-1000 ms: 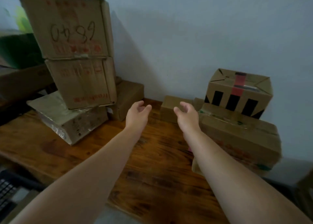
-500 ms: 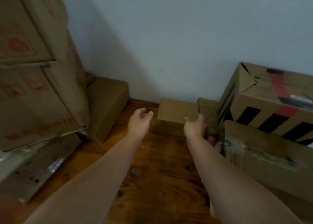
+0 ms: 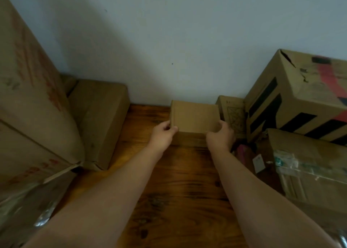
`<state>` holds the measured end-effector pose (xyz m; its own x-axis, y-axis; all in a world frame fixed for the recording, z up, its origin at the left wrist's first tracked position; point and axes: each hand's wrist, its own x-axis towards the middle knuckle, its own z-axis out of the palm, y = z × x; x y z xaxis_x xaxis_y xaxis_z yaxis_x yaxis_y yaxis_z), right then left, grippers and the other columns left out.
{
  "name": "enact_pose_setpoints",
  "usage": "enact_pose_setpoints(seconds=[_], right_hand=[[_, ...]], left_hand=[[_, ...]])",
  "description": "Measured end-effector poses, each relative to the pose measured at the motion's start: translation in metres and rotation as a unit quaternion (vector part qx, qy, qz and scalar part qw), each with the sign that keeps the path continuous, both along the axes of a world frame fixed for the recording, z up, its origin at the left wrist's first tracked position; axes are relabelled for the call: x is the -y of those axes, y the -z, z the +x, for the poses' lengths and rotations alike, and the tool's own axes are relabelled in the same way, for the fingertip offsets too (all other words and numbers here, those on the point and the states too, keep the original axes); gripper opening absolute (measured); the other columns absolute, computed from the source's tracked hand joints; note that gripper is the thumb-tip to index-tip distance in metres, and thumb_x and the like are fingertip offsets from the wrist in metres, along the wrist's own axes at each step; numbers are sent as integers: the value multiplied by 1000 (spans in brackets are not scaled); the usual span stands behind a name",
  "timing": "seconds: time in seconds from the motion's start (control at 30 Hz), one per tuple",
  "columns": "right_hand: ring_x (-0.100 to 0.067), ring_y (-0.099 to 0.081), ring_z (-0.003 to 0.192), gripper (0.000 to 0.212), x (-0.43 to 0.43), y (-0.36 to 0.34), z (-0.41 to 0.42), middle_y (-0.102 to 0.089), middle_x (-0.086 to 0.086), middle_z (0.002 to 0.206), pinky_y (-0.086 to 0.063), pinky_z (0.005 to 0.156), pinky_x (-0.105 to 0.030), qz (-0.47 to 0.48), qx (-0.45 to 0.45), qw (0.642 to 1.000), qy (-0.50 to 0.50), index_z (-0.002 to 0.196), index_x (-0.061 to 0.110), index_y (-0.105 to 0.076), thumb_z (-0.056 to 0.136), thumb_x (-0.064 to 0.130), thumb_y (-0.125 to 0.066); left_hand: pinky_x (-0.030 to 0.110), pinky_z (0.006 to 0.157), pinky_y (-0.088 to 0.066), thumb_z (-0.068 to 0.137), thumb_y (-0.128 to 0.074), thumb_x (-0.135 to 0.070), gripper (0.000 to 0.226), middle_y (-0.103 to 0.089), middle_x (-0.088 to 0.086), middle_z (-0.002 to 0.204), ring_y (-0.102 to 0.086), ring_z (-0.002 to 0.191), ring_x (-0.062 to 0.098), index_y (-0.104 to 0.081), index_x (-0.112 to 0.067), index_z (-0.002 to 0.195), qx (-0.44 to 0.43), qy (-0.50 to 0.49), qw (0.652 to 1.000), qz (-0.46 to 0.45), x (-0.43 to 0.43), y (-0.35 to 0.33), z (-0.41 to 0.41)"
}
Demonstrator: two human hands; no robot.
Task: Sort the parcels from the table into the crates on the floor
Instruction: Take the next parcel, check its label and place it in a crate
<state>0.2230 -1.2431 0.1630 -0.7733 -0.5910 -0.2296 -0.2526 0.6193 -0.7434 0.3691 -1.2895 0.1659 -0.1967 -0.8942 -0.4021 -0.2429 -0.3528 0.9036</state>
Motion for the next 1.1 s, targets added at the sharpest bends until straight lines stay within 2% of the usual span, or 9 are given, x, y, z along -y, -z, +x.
enact_pose_setpoints(seconds=[0.2,0.3,0.43,0.57,0.7,0.83,0.93,1.0,1.1], right_hand=[[-23,-45,122,53,-12,-7,17,-44,-3,136,-46,92,-34,-108,105,988,36,126,25,-49,81,6,-70],[-19,-49,114,51,-22,-15,23,-47,0,125,-51,85,-32,-159,79,984,-4,116,29,-45,81,-2,-66],[-8,-48,102,63,-33,-29,30,-48,12,108,-38,63,-11,-208,48,977,-25,134,26,-41,83,3,-69],[3,-54,85,52,-47,-37,40,-53,21,92,-41,66,-9,-234,87,968,-25,127,15,-54,80,13,-74],[1,-57,89,37,-56,-37,49,-61,14,95,-44,71,-14,-250,109,962,-27,117,14,-61,82,14,-72],[1,-57,97,47,-56,-42,55,-59,23,101,-47,74,-15,-285,150,945,-60,133,22,-54,88,16,-66],[-2,-57,101,65,-54,-46,59,-54,26,110,-51,73,-18,-279,222,926,-122,145,34,-36,88,23,-66],[-2,-55,102,75,-55,-45,61,-51,22,119,-52,71,-17,-263,238,924,-144,148,36,-27,86,27,-68],[-19,-51,121,82,-60,-40,62,-43,5,142,-46,98,-42,-239,251,928,-138,149,35,-22,83,32,-70]], left_hand=[[24,88,-37,87,-60,-2,59,-49,0,136,-45,115,11,-43,-25,140,-32,30,997,-60,3,-22,26],[25,91,-37,90,-58,-5,59,-48,-1,137,-45,123,15,-40,-28,142,-21,24,996,-86,1,-29,42],[30,96,-40,94,-56,-17,48,-51,0,135,-48,118,15,-44,-19,140,-4,8,994,-113,-3,-37,64],[41,96,-46,92,-58,-23,30,-64,6,117,-59,107,23,-63,-13,120,-3,-28,994,-110,-17,-46,79],[25,71,-47,88,-64,-27,17,-63,-5,105,-61,97,14,-61,-26,105,-62,-25,994,-86,-24,-51,93],[34,85,-48,86,-66,-30,41,-61,-4,117,-59,103,16,-54,-29,125,-65,16,996,-55,-26,-49,104],[29,77,-48,84,-64,-41,52,-63,-5,117,-61,98,11,-49,-32,133,-73,15,996,-43,-34,-46,110],[34,83,-49,81,-64,-49,58,-63,-3,119,-61,99,14,-48,-31,134,-53,-3,997,-54,-35,-47,112],[38,86,-48,77,-59,-64,73,-60,1,125,-58,104,19,-46,-25,137,23,-30,998,-54,-34,-53,112]])
